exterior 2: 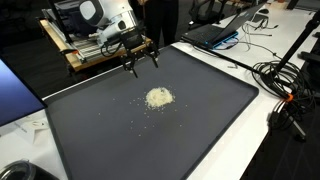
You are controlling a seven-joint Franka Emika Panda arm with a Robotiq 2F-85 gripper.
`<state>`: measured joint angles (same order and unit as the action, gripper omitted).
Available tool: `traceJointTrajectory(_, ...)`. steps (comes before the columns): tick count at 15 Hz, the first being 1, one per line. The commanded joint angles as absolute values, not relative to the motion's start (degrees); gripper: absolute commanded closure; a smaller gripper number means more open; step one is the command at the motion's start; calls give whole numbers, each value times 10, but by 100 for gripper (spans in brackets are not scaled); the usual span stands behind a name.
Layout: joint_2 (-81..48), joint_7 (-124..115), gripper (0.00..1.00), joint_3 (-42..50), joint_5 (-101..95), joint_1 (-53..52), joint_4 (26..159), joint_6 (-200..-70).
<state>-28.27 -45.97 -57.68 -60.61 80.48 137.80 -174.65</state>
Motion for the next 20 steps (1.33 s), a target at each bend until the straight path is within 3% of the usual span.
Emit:
traceJointTrajectory(1, -347, -319, 0, -707, -516, 904, 1333, -1617)
traceJointTrajectory(7, -392, -158, 0, -782, -415, 940, 1227, -1398)
traceJointTrajectory(8, -337, -97, 0, -746, -327, 910, 1219, -1415)
traceJointTrajectory(13, -309, 60, 0, -639, -128, 803, 1145, -1368)
traceJointTrajectory(20, -285, 125, 0, -372, -40, 530, 1029, -1255)
